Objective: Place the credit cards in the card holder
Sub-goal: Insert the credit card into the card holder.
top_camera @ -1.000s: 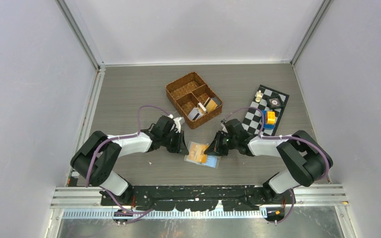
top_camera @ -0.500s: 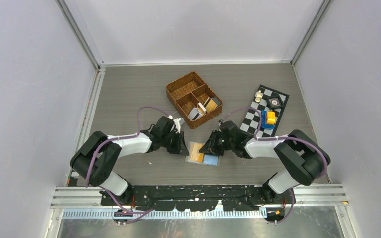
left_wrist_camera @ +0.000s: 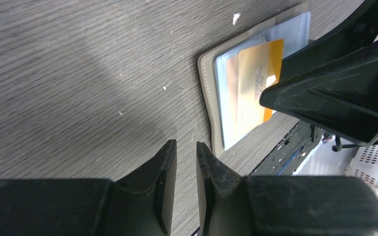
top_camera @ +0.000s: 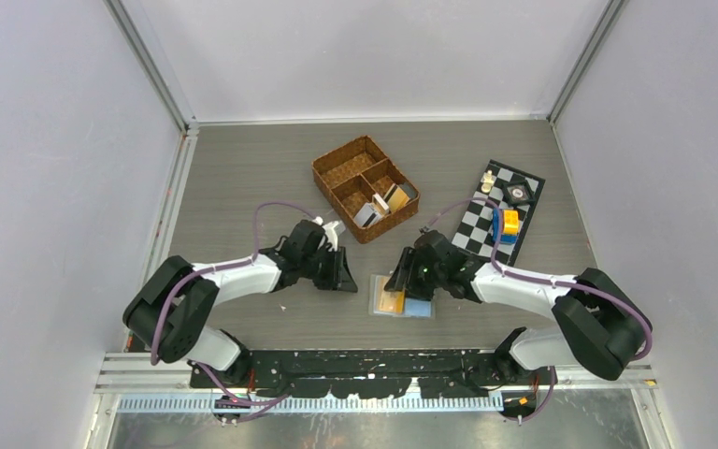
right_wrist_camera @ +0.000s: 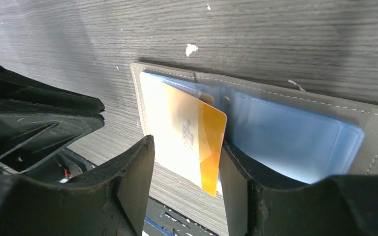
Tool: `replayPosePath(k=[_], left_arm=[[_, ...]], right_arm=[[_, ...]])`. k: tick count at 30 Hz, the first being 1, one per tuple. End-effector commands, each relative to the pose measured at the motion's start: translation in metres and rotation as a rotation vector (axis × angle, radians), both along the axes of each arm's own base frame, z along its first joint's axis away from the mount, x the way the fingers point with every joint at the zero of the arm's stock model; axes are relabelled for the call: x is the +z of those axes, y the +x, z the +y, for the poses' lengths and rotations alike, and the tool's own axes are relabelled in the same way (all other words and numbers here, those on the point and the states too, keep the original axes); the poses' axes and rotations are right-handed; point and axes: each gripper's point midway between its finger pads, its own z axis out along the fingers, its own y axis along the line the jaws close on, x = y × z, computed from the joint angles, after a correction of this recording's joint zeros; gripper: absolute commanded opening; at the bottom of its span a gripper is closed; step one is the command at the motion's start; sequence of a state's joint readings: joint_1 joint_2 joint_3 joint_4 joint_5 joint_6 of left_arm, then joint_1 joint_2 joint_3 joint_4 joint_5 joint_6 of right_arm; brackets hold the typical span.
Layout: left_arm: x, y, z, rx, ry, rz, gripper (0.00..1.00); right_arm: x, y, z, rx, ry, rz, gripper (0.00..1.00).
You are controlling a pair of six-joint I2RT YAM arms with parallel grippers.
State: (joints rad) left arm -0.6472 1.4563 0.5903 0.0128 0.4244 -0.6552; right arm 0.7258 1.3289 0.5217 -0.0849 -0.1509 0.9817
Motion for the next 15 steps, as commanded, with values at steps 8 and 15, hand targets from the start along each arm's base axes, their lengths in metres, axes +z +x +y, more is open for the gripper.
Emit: replayPosePath(k=[8,15], left_arm=[[0.003,0.003,-0.033,-0.017,-0.146,0.021,0.24],[-0.016,-0.003,-0.037,-0.024,-0.125,0.065,0.20]], right_arm=[[-0.005,0.001,-0.002,0.039,-0.164,-0.050,0.57],[-0.005,0.005,0.004,0.074,-0.205,-0.089,0.60]])
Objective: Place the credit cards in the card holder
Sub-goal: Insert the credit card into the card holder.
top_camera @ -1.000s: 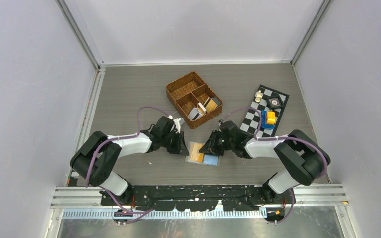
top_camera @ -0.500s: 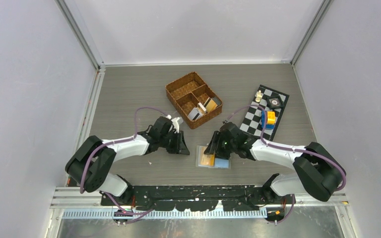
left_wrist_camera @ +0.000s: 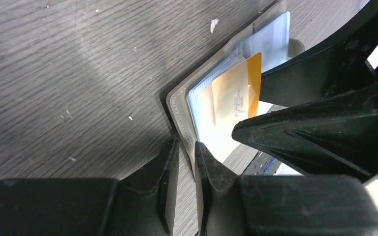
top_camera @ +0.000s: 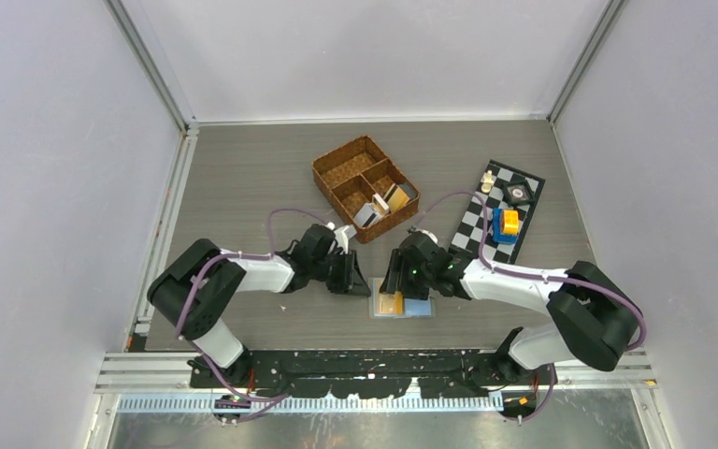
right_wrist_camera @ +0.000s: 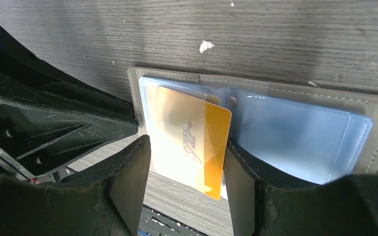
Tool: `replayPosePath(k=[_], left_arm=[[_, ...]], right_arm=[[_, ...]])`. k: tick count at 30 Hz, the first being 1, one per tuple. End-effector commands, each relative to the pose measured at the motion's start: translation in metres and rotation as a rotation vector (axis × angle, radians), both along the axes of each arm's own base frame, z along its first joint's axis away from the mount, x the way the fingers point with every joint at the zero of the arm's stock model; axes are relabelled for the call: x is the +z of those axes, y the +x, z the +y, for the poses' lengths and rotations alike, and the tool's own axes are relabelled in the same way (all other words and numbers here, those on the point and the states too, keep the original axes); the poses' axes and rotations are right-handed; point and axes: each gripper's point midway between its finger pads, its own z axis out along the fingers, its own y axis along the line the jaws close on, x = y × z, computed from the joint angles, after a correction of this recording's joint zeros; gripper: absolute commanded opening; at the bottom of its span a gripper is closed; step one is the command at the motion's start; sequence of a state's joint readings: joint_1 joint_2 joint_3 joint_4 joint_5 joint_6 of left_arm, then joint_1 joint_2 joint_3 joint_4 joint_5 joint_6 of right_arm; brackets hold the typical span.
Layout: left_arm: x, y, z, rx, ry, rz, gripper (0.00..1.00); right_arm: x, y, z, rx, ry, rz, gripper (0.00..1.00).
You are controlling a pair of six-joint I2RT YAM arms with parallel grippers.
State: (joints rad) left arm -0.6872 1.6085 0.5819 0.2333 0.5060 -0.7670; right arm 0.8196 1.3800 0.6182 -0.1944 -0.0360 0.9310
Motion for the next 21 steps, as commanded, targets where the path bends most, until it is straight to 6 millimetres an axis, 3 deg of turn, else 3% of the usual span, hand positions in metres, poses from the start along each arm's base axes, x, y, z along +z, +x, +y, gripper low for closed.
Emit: replayPosePath(k=[1,8,21], left_arm=[[-0.004,0.001,-0.006,-0.003,-0.022,-0.004,0.18],[-0.007,0.000,-0.007,-0.004,-0.028,0.006,0.00],[0.003,-0.003,-0.010,0.021,-0.077,0.011,0.00]], right_arm=[[-0.004,0.008,-0.003,0.017,-0.079,-0.050,0.61],[-0.006,0.008,0.010,0.091,-0.115,-0.067,0.60],[-0.003,0.010,0.032,0.088,-0.217,-0.114,0.63]])
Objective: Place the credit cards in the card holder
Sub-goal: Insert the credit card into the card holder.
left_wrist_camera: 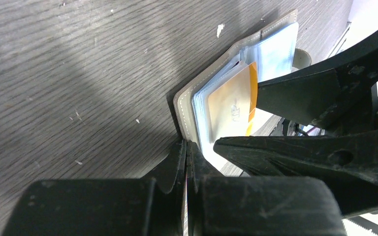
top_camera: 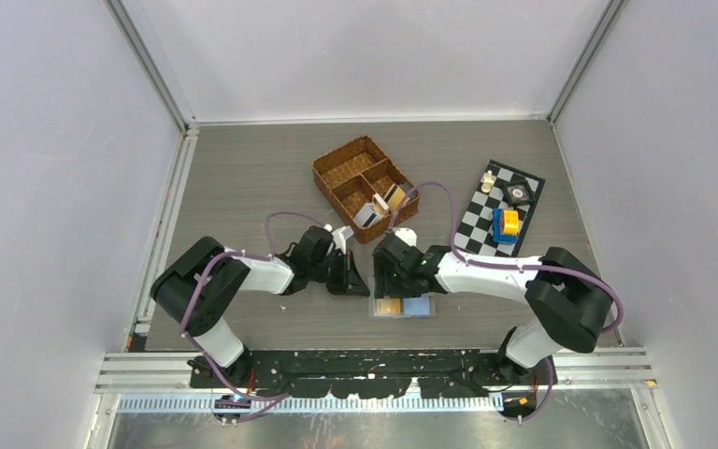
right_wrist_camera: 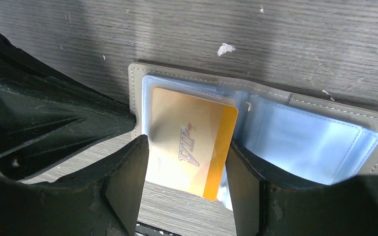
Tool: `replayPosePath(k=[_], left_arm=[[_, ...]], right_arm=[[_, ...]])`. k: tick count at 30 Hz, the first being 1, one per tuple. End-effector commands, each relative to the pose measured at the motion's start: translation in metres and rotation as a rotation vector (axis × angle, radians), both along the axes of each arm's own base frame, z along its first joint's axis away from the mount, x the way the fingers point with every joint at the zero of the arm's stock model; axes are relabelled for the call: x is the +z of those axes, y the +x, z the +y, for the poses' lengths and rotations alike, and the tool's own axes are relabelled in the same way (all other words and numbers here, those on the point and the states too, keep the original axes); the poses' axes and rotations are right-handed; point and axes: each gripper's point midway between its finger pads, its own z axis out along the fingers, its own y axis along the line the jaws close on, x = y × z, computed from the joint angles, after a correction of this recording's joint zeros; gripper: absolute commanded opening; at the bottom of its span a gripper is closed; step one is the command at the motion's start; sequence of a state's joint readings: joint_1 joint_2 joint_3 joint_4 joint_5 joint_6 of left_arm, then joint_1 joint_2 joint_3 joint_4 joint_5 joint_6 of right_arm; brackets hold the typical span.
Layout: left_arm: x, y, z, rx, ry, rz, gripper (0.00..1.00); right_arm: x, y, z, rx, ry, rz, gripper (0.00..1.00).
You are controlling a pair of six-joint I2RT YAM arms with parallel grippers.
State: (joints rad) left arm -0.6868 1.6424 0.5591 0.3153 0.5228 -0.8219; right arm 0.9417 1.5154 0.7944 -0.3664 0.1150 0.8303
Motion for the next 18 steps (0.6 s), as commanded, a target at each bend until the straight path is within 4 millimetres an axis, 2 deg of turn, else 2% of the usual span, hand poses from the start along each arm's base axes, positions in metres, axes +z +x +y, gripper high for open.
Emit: replayPosePath(k=[1,11,15,18], left_arm=[[0.008,-0.003,-0.006,0.002,-0.049,-0.020,0.00],[0.009,-0.006,-0.002,0.023,-0.055,-0.019,0.00],[0.004,-0.006,0.004,0.039,-0.020,-0.026,0.00],[-0.001,-0.003,0.011,0.057,0.018,-0.033,0.00]], right_arm=[[0.003,0.013,0.022,-0.038,-0.005,-0.070,0.64],[-0.003,0.009,0.051,-0.017,-0.088,-0.111,0.68],[0.007,0.010,0.047,-0.028,-0.116,-0.149,0.69],[0.023,0.012,0.038,-0.037,-0.124,-0.183,0.71]])
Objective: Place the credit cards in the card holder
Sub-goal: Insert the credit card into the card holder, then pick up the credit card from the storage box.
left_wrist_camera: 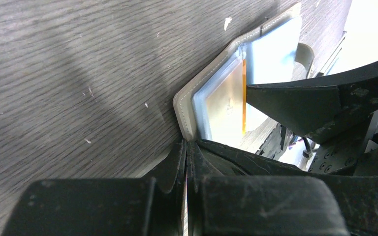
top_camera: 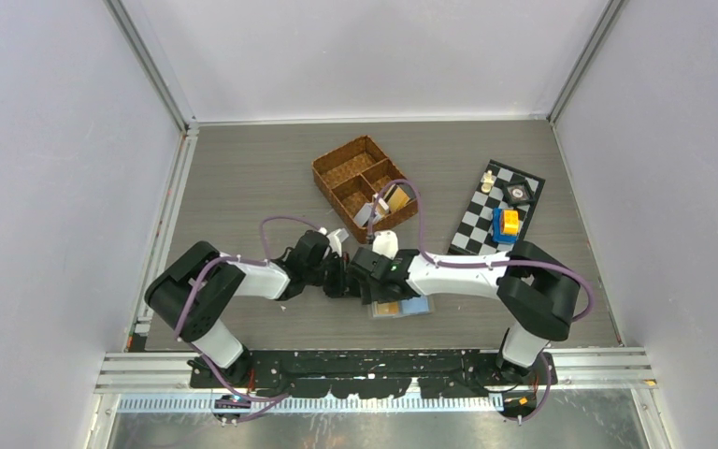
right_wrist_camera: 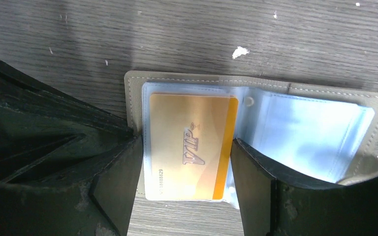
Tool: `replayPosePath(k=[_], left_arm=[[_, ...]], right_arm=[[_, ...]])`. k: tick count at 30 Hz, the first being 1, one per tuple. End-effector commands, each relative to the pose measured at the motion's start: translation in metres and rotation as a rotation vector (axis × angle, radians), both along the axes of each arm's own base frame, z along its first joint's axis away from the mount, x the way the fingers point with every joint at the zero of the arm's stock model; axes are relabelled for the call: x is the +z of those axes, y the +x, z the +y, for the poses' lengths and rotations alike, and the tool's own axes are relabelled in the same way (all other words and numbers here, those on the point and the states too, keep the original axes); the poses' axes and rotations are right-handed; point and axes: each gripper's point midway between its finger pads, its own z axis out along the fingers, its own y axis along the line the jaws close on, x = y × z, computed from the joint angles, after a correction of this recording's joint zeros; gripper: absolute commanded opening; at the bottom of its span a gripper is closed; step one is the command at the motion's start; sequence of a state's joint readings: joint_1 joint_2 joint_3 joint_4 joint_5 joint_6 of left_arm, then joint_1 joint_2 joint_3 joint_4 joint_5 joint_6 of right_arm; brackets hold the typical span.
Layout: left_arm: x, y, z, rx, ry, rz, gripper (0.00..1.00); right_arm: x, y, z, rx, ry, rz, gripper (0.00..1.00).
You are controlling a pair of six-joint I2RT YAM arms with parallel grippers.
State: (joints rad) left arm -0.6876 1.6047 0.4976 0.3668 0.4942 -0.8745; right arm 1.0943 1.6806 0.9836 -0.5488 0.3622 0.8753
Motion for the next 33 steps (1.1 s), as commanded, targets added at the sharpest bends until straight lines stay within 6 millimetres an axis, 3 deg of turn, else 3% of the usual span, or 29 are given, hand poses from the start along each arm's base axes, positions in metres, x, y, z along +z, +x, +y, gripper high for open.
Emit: replayPosePath(k=[1,10,14,19,22,28,33], left_arm=[[-0.001,0.002,0.007,0.010,0.038,-0.040,0.00],[-0.007,0.007,0.023,0.033,0.067,-0.035,0.00],[-0.005,0.010,0.031,0.038,0.087,-0.042,0.01],[0.011,0.017,0.044,0.058,0.119,-0.078,0.41],[0.030,0.024,0.052,0.090,0.112,-0.097,0.59],[0.086,0.040,0.079,0.129,0.165,-0.168,0.81],[0.136,0.054,0.111,0.078,0.271,-0.263,0.87]], right_arm=[[0.034,0.013,0.022,-0.037,0.111,-0.095,0.71],[0.088,0.008,0.004,0.017,0.167,-0.163,0.73],[0.112,0.020,-0.012,0.026,0.132,-0.208,0.76],[0.135,0.055,-0.031,0.055,0.129,-0.204,0.77],[0.142,0.081,-0.037,0.082,0.131,-0.188,0.78],[0.145,0.137,-0.045,0.096,0.081,-0.147,0.78],[0.139,0.170,-0.032,0.155,0.016,-0.130,0.78]])
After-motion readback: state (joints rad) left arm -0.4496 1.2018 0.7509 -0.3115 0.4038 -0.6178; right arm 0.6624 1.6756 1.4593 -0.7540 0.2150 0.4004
